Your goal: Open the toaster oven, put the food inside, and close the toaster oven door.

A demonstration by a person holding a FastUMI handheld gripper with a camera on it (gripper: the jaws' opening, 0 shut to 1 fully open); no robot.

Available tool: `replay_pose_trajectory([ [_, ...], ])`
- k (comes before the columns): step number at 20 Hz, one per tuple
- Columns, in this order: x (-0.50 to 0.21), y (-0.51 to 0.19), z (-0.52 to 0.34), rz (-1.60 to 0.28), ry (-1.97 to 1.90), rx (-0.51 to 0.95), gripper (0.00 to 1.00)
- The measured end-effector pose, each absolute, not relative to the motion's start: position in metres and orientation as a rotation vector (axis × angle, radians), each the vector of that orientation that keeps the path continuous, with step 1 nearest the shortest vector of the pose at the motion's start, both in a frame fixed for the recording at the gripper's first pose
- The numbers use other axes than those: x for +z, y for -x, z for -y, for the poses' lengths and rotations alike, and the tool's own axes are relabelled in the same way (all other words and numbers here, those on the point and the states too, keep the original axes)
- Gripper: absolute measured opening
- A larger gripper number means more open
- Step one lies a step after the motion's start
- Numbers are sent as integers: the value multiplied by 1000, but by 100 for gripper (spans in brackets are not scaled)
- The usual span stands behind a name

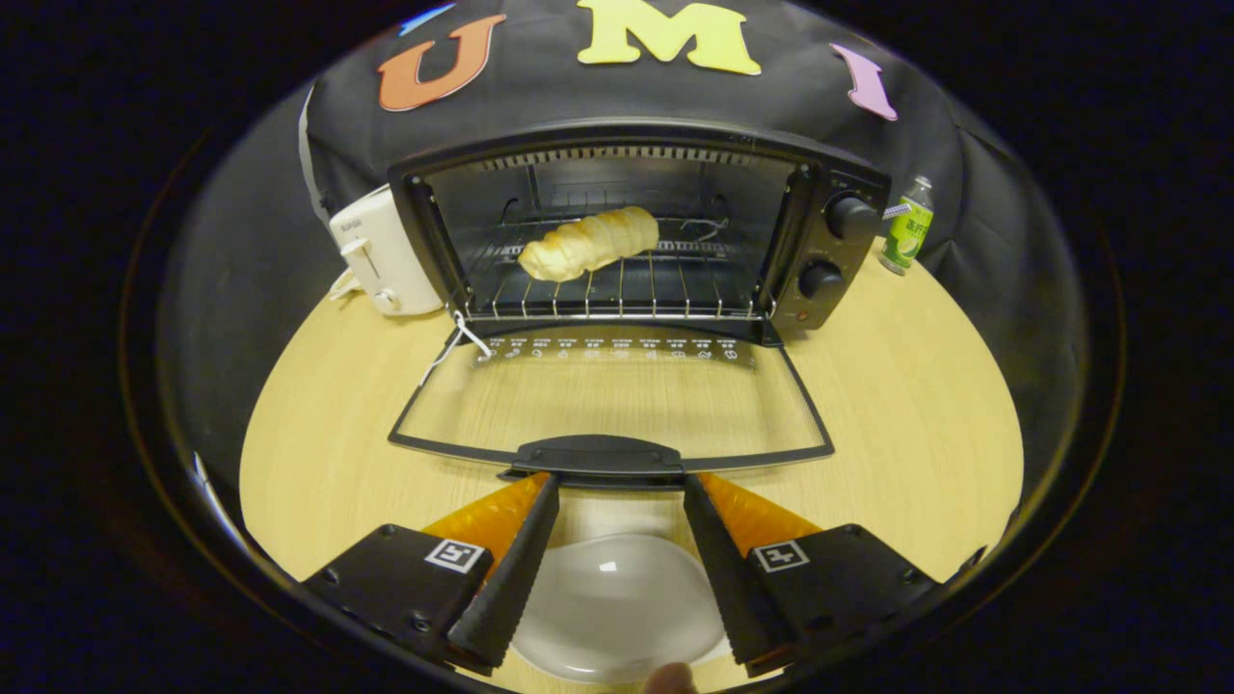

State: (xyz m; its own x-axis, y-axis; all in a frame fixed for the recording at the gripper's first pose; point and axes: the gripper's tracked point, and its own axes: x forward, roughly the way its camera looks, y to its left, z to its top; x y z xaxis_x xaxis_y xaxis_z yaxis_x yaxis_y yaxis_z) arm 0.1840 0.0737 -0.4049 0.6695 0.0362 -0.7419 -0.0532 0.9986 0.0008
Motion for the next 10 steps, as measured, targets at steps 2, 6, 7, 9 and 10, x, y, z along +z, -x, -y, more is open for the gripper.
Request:
replay_pose_trajectory([
  [2, -399, -183, -74, -816, 21, 43, 86],
  [6, -383, -186, -74, -787, 1, 37, 86],
  [7, -378, -186, -74, -770, 2, 33, 86],
  [9, -371, -186, -74, -743, 1, 22, 86],
  [10, -369, -187, -74, -740, 4, 16, 86],
])
